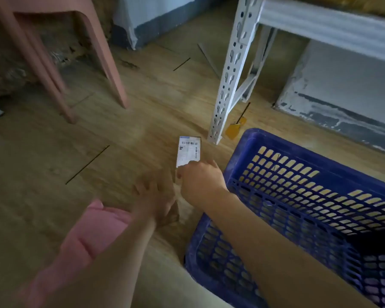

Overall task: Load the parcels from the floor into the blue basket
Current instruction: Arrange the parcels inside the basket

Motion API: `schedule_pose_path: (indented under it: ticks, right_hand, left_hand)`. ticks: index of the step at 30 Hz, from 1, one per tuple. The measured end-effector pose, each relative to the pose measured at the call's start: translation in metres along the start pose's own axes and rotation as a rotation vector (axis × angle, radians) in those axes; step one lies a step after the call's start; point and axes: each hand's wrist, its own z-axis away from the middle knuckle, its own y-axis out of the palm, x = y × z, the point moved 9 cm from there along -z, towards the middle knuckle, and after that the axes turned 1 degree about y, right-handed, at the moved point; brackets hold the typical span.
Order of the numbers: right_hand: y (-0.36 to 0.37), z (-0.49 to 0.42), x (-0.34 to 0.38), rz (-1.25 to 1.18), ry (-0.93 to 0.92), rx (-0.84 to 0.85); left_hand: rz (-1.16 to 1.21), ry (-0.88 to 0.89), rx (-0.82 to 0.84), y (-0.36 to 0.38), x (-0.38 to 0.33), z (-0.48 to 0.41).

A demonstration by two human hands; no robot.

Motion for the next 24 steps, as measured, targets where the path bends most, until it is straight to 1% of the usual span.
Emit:
schedule_pose_path:
  ticks: [1,3,6,7,10,13,16,20,24]
  right_hand:
    - [0.004,-0.004,-0.002,0.012,0.021,0.035]
    - [0.007,-0.012,-0.004,0.010,0.030,0.021]
    - [0.013,-0.017,-0.003,0.001,0.028,0.010]
    - [0.013,-0.017,-0.003,-0.004,0.025,-0.012]
    - [0.004,-0.014,-0.003,-0.045,0.003,-0.163]
    - [-0.007,-0.006,-0.004,-0.161,0.000,-0.258]
    - [-0.016,0.004,-0.007,-0.247,0.029,-0.307]
    - [-0.024,0.026,-0.005,-0.291,0.040,-0.340]
    - [-0.040,0.057,-0.005,-0.347,0.069,-0.364]
  left_hand:
    - [0.025,-0.052,0.038,0.007,0.008,-0.002]
    - [0.146,-0.125,0.045,0.017,0.020,-0.004]
    - [0.192,-0.142,0.036,0.029,0.022,-0.009]
    - [0.200,-0.149,0.037,0.032,0.022,-0.012]
    - [0.205,-0.173,0.044,0.038,0.020,-0.017]
    - [0.206,-0.217,0.045,0.037,0.025,-0.014]
    - [0.221,-0.247,-0.030,0.021,0.035,-0.008]
    - [0.279,-0.283,-0.047,0.001,0.042,0.010]
    - [0.349,-0.264,-0.128,-0.045,0.029,0.033]
